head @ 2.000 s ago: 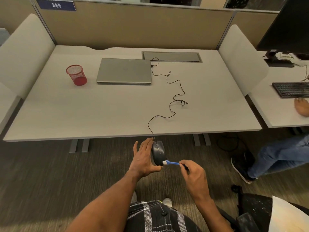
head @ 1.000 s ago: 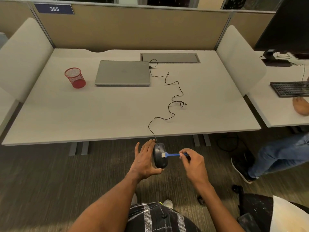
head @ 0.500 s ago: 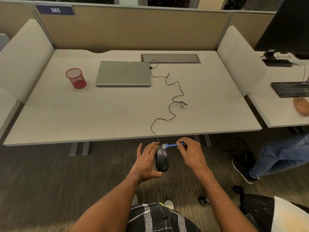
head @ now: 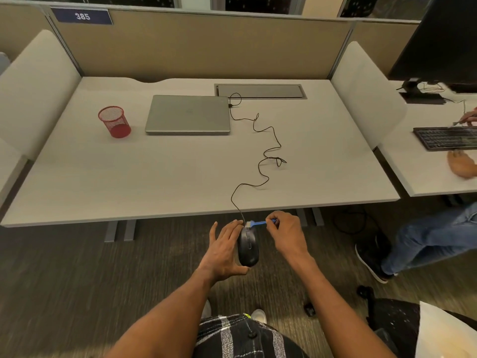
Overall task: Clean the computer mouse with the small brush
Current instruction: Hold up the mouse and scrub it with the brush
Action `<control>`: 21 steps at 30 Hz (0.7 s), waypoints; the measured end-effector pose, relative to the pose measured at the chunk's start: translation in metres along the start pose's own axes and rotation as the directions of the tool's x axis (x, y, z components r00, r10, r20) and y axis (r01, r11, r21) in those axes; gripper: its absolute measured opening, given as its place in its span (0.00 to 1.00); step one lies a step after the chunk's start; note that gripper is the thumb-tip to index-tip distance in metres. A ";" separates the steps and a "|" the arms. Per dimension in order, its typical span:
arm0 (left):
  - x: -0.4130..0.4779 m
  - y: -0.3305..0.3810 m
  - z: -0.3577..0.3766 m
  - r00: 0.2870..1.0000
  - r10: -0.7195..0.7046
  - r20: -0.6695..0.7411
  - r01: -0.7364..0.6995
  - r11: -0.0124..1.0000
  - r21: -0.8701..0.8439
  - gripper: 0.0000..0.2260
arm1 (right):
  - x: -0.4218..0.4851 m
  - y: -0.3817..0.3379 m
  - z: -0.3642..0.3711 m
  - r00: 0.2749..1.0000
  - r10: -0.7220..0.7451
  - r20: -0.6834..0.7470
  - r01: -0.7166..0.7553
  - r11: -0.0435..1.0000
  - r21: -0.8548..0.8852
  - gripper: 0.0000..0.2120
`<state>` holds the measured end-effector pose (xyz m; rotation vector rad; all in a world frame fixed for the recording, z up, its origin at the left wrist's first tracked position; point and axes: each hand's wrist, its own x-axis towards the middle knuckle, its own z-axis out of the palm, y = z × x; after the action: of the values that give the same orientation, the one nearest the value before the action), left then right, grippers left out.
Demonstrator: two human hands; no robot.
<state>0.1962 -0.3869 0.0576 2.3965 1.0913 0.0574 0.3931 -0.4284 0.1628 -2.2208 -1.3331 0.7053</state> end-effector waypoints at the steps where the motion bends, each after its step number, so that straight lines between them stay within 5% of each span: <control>1: 0.000 0.000 0.000 1.000 0.001 0.001 -0.001 1.000 -0.003 0.56 | -0.001 0.000 0.001 0.998 0.002 -0.055 -0.001 1.000 0.008 0.04; 7: 0.000 0.000 0.000 1.000 0.001 0.009 -0.002 0.999 0.033 0.56 | 0.002 -0.003 0.001 0.996 -0.019 0.091 0.017 1.000 0.021 0.01; 12: 0.001 0.002 0.001 1.000 -0.003 -0.005 0.003 1.000 0.023 0.56 | -0.005 -0.005 0.002 0.993 -0.087 -0.085 0.086 0.996 -0.009 0.03; 18: 0.000 -0.001 0.000 0.998 -0.059 -0.005 0.059 0.998 0.005 0.56 | -0.021 -0.006 -0.002 0.936 -0.169 0.309 0.213 0.971 -0.113 0.04; 21: -0.001 -0.001 0.001 0.998 -0.063 -0.012 0.063 0.998 -0.008 0.57 | -0.028 -0.004 -0.005 0.939 -0.222 0.262 0.262 0.956 -0.132 0.06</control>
<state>0.1949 -0.3867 0.0565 2.3560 1.1697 0.0546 0.3824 -0.4522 0.1741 -2.0894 -1.8123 0.8210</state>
